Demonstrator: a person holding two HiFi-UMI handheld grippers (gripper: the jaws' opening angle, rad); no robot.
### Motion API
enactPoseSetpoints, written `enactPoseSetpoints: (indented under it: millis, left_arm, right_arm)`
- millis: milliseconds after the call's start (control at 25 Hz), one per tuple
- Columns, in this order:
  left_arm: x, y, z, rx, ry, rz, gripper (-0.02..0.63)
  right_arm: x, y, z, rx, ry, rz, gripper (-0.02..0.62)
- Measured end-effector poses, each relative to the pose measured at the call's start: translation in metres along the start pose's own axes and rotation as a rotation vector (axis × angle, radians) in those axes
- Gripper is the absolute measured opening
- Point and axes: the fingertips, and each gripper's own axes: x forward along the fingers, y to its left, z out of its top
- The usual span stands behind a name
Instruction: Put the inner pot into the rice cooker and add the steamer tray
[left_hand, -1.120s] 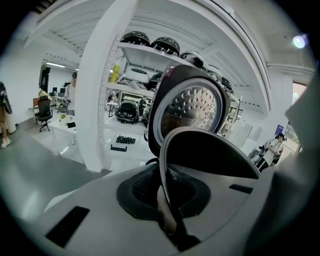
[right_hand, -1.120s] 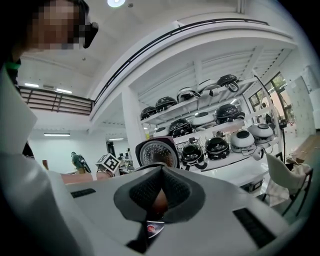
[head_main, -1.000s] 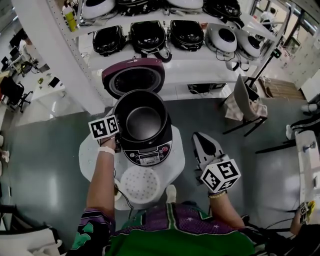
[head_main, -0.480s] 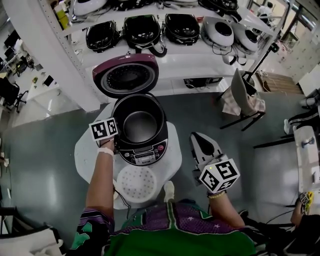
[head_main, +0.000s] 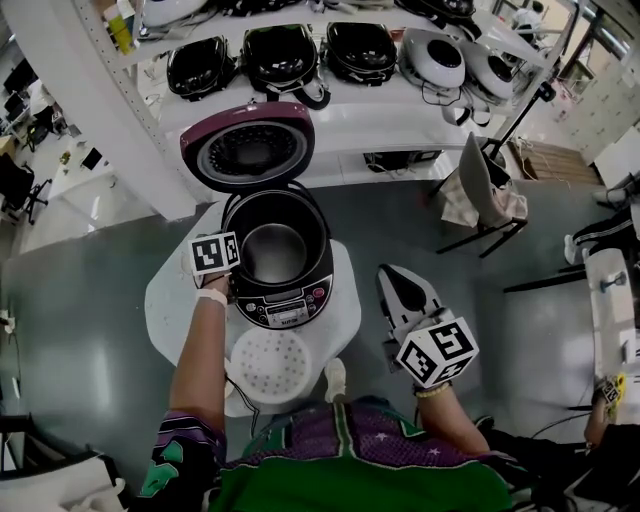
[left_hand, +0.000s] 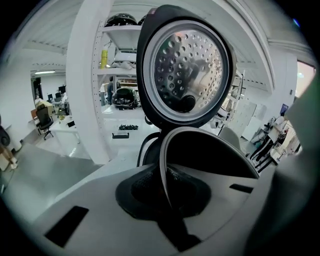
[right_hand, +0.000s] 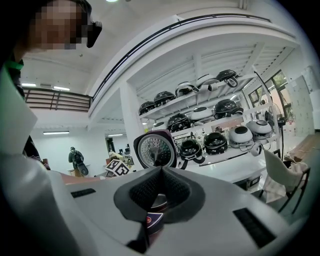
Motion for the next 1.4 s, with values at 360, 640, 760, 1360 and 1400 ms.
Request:
enactPoseSetpoints:
  millis: [360, 640, 760, 1360, 1400]
  left_arm:
    - [0.000, 0.000, -0.006, 0.089, 0.022, -0.013, 0.126]
    - [-0.017, 0.001, -0.004, 0.073, -0.051, -0.039, 0.216]
    - [-0.031, 0.006, -0.003, 0.047, -0.099, -0.046, 0.216]
    - [-0.155, -0.004, -0.002, 0.085, -0.337, -0.135, 0.216]
    - [-0.168, -0.004, -0.001, 0.082, -0.360, -0.143, 0.216]
  right_arm:
    - [0.000, 0.012, -0.007, -0.009, 0.013, 0.015, 0.006]
    - [0.000, 0.031, -0.005, -0.024, 0.008, 0.040, 0.006]
    - [0.000, 0.041, -0.002, -0.028, 0.003, 0.042, 0.006]
    - [0.000, 0.127, 0.001, -0.090, -0.023, 0.097, 0.006]
    - [0.000, 0.134, 0.002, -0.094, -0.026, 0.102, 0.006]
